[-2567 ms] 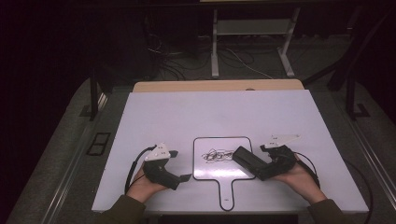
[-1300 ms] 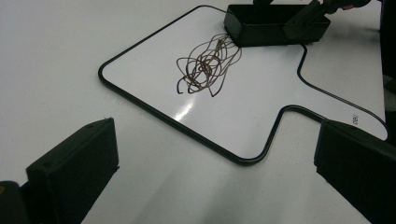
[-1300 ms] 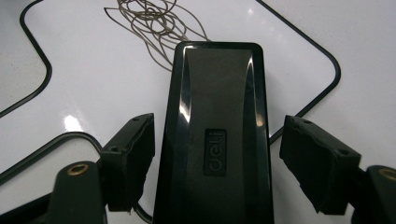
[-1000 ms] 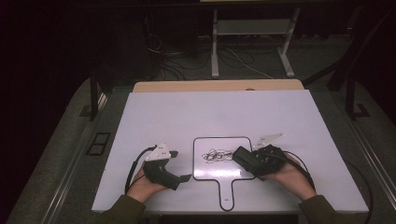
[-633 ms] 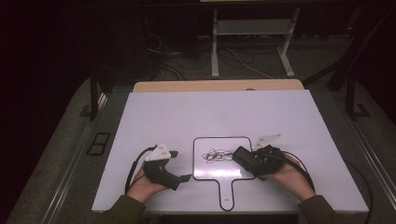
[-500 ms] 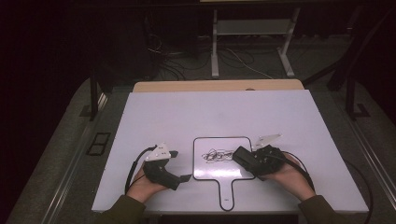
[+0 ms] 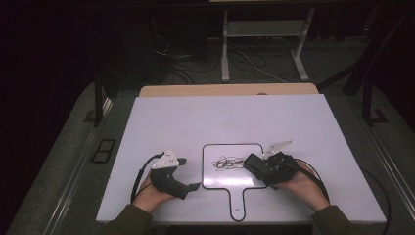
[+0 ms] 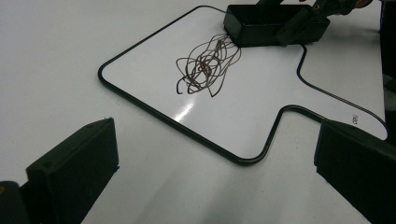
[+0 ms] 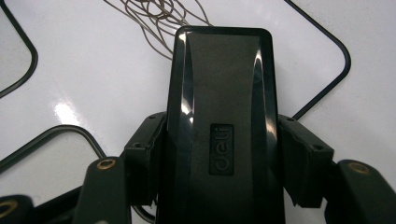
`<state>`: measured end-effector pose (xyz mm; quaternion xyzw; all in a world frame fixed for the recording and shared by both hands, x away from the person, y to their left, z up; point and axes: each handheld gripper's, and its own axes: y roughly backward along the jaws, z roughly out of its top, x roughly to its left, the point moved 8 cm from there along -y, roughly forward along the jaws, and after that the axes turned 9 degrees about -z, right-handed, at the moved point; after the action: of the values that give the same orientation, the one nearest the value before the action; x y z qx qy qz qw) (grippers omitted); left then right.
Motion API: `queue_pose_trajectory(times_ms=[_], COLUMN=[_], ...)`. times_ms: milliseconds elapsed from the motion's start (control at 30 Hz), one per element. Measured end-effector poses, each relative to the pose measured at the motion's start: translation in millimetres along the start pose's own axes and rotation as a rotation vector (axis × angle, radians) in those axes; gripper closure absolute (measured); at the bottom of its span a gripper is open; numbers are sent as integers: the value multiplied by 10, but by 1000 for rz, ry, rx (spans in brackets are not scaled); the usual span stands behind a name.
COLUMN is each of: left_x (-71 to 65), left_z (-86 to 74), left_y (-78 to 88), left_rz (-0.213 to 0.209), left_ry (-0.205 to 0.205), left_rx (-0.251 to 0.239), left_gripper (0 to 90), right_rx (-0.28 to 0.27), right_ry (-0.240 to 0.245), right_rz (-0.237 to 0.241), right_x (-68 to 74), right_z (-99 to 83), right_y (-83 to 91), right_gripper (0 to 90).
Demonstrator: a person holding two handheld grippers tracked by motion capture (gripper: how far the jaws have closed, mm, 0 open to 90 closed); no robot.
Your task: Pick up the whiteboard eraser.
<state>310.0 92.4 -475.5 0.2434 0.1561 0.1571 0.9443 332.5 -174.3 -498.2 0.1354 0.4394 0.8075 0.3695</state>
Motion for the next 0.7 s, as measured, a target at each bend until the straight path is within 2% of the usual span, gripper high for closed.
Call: queue_pose_trajectory(times_ms=[233, 367, 700], left_x=[-2, 0, -5], left_z=[1, 2, 2], left_y=[3, 4, 5], left_rz=[1, 1, 0], left_ry=[-2, -5, -4], left_rx=[1, 1, 1], left_gripper=[0, 0, 0], right_rx=[3, -2, 2], right_ry=[27, 25, 55], right_rz=[-11, -14, 20], right_x=[2, 0, -10], right_z=[9, 21, 22], right_y=[8, 9, 16], right_gripper=[381, 383, 386])
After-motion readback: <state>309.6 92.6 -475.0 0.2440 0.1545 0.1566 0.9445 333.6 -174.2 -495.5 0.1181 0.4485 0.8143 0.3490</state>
